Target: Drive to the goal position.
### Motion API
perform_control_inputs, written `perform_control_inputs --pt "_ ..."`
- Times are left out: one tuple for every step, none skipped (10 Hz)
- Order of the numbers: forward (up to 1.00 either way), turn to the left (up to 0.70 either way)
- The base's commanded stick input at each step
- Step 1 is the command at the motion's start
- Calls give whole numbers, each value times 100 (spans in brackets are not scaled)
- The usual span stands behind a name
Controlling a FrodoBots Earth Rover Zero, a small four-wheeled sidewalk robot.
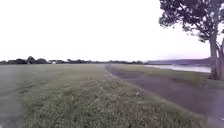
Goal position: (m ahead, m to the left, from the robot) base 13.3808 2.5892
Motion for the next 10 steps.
perform_control_inputs --pt "50 -25" --pt "50 -25" --pt "50 -25" --pt "50 -23" --pt "50 -11" --pt "50 0" --pt "50 0" --pt "50 0" --pt "50 0" --pt "50 0"
